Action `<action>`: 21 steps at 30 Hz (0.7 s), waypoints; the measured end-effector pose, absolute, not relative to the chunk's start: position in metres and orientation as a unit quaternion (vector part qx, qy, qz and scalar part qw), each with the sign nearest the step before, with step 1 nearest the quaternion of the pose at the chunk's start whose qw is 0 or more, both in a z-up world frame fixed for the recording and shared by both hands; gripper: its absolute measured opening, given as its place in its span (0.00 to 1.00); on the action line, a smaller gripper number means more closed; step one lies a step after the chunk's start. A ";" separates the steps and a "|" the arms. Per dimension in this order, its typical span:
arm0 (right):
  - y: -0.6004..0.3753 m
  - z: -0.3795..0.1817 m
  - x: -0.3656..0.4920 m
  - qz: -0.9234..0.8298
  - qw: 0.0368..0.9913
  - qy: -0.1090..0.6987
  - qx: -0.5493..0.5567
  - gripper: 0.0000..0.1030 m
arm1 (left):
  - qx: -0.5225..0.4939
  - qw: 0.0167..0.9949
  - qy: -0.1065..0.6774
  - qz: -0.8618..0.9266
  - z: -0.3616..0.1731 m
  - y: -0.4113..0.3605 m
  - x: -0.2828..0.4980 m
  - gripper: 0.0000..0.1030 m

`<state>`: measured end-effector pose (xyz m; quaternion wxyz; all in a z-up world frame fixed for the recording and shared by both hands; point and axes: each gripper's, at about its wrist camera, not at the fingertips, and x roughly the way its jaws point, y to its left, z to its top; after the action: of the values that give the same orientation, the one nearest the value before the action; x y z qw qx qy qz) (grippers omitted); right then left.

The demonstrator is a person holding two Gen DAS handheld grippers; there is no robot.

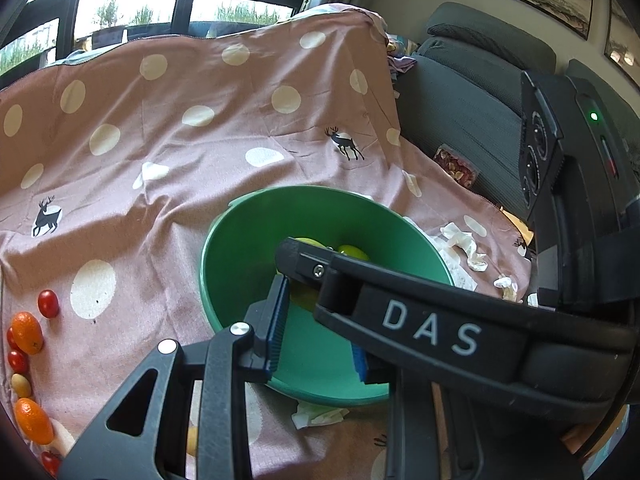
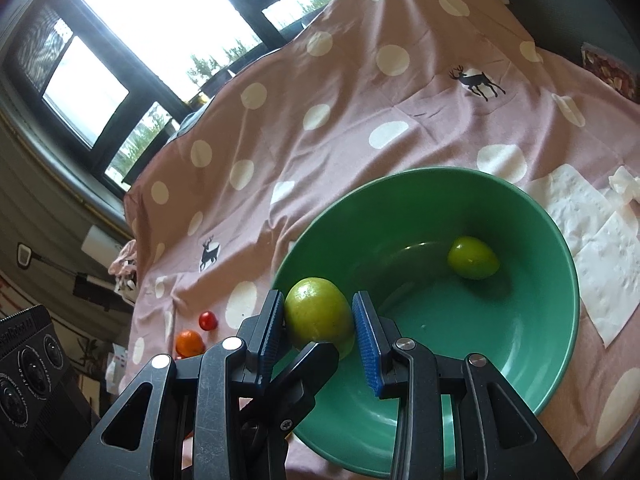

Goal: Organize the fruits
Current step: 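Lower the green apple into the bowl with the right gripper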

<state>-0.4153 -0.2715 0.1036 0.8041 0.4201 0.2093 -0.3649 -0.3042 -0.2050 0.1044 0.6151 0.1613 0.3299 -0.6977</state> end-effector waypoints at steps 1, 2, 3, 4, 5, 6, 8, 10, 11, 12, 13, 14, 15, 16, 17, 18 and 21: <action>-0.272 0.103 -0.415 -0.366 0.802 0.211 0.421 0.37 | 0.161 0.613 0.332 -0.698 0.103 -0.206 -0.304 0.26; -0.273 0.102 -0.415 -0.368 0.801 0.213 0.422 0.37 | 0.161 0.611 0.336 -0.698 0.102 -0.207 -0.303 0.26; -0.273 0.101 -0.414 -0.369 0.799 0.216 0.423 0.37 | 0.161 0.609 0.339 -0.699 0.100 -0.207 -0.302 0.26; -0.274 0.099 -0.414 -0.371 0.797 0.219 0.424 0.37 | 0.161 0.607 0.343 -0.699 0.099 -0.208 -0.301 0.26; -0.274 0.098 -0.413 -0.372 0.795 0.222 0.425 0.37 | 0.161 0.606 0.345 -0.698 0.097 -0.209 -0.301 0.26; -0.274 0.097 -0.413 -0.373 0.793 0.224 0.426 0.37 | 0.161 0.604 0.348 -0.698 0.097 -0.209 -0.300 0.26; -0.275 0.095 -0.413 -0.374 0.790 0.228 0.429 0.37 | 0.160 0.602 0.352 -0.699 0.095 -0.210 -0.300 0.26; -0.276 0.094 -0.413 -0.377 0.788 0.231 0.429 0.37 | 0.158 0.599 0.354 -0.701 0.093 -0.211 -0.299 0.26; -0.275 0.094 -0.413 -0.379 0.787 0.232 0.429 0.37 | 0.158 0.597 0.356 -0.702 0.093 -0.212 -0.299 0.26; -0.275 0.094 -0.413 -0.381 0.786 0.233 0.428 0.37 | 0.157 0.595 0.358 -0.702 0.092 -0.212 -0.299 0.26; -0.275 0.094 -0.413 -0.382 0.785 0.234 0.428 0.37 | 0.157 0.594 0.360 -0.702 0.091 -0.213 -0.299 0.26; -0.276 0.093 -0.413 -0.384 0.783 0.236 0.429 0.37 | 0.158 0.593 0.362 -0.702 0.090 -0.214 -0.299 0.26; -0.276 0.092 -0.413 -0.384 0.782 0.238 0.430 0.37 | 0.158 0.593 0.363 -0.701 0.089 -0.214 -0.299 0.26; -0.277 0.091 -0.413 -0.384 0.781 0.239 0.431 0.37 | 0.158 0.592 0.365 -0.701 0.088 -0.215 -0.298 0.26; -0.277 0.091 -0.413 -0.384 0.780 0.240 0.432 0.37 | 0.158 0.591 0.366 -0.701 0.088 -0.215 -0.298 0.26; -0.277 0.090 -0.413 -0.384 0.779 0.242 0.432 0.37 | 0.157 0.590 0.368 -0.702 0.087 -0.216 -0.298 0.26; -0.278 0.090 -0.412 -0.387 0.777 0.245 0.432 0.37 | 0.156 0.588 0.370 -0.702 0.086 -0.216 -0.297 0.26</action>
<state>-0.4116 -0.2776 0.0900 0.7773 0.4316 0.2447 -0.3868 -0.2972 -0.2161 0.0856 0.5882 0.1565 0.3702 -0.7018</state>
